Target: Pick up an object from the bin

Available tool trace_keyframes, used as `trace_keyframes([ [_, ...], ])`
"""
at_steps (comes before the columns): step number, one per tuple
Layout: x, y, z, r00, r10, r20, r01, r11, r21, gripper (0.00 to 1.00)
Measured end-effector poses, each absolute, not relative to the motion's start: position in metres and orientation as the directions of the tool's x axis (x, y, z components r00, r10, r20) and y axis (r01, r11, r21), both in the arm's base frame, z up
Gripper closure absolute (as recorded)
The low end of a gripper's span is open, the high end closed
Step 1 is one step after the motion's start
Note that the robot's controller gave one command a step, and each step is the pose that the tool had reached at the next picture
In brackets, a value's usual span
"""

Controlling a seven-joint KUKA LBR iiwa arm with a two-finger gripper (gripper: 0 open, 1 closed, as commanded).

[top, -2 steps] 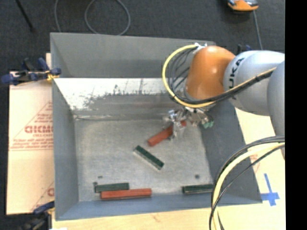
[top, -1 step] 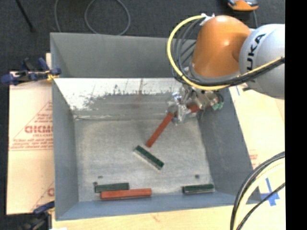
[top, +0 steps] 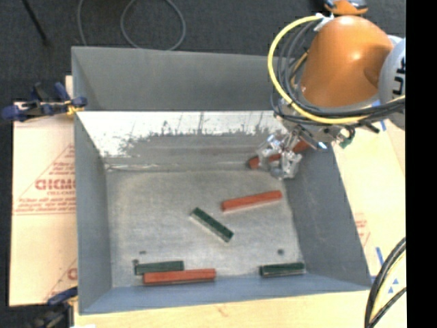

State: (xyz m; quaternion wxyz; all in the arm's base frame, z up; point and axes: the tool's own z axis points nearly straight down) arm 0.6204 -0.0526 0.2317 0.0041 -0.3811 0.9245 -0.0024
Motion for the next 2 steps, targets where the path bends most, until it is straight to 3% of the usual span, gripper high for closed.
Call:
trace_keyframes([
  [1,0.62,-0.05,0.23,-0.71,-0.705,-0.006,-0.705,0.71,-0.003,0.0],
  [2,0.612,-0.095,0.111,-0.256,-0.967,0.0,-0.967,0.256,0.001,0.0],
])
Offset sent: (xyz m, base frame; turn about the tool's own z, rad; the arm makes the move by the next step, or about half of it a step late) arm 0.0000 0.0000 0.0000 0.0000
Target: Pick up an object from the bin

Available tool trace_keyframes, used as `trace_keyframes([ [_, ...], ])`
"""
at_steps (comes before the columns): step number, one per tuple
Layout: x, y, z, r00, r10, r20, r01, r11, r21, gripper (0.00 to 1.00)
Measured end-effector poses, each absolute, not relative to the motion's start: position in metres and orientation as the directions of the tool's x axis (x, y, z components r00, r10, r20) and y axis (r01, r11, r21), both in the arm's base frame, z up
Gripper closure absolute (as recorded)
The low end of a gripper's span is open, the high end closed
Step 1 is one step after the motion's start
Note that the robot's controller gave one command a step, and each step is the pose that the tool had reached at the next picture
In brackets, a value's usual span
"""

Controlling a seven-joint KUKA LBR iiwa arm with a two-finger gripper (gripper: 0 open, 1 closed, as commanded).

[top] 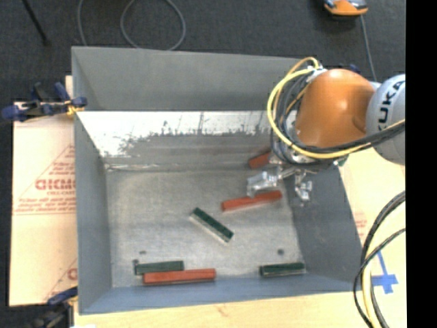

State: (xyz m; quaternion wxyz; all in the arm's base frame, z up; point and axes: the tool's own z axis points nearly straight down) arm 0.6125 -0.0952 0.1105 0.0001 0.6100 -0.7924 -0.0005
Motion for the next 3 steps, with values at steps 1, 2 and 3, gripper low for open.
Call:
trace_keyframes([
  [1,0.631,-0.074,0.112,-0.309,-0.951,-0.006,-0.951,0.309,-0.006,0.0],
  [2,0.612,-0.091,0.072,-0.308,-0.952,-0.006,-0.951,0.308,-0.012,0.0],
  [3,0.613,-0.09,0.074,-0.309,-0.951,-0.007,-0.951,0.309,-0.014,1.0],
])
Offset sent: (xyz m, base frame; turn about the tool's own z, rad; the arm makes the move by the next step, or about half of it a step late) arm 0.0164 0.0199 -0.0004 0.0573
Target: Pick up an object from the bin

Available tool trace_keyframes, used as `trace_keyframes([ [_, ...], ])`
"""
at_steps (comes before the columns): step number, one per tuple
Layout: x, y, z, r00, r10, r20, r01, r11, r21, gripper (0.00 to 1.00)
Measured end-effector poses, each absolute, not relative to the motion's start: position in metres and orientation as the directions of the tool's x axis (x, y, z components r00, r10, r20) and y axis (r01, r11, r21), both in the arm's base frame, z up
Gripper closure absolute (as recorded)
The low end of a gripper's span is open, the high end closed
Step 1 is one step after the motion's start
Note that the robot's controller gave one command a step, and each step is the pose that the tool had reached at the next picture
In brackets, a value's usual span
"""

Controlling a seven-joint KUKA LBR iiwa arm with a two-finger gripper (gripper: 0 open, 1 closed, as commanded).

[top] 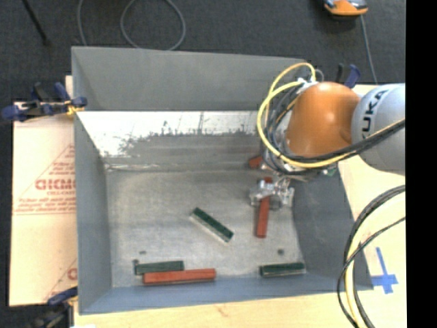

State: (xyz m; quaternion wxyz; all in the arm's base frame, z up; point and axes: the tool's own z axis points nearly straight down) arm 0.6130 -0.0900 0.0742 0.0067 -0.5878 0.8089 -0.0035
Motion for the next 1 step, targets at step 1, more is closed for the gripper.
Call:
trace_keyframes([
  [1,0.5958,-0.1088,0.293,-0.358,-0.934,-0.002,-0.934,0.358,-0.013,1.0],
])
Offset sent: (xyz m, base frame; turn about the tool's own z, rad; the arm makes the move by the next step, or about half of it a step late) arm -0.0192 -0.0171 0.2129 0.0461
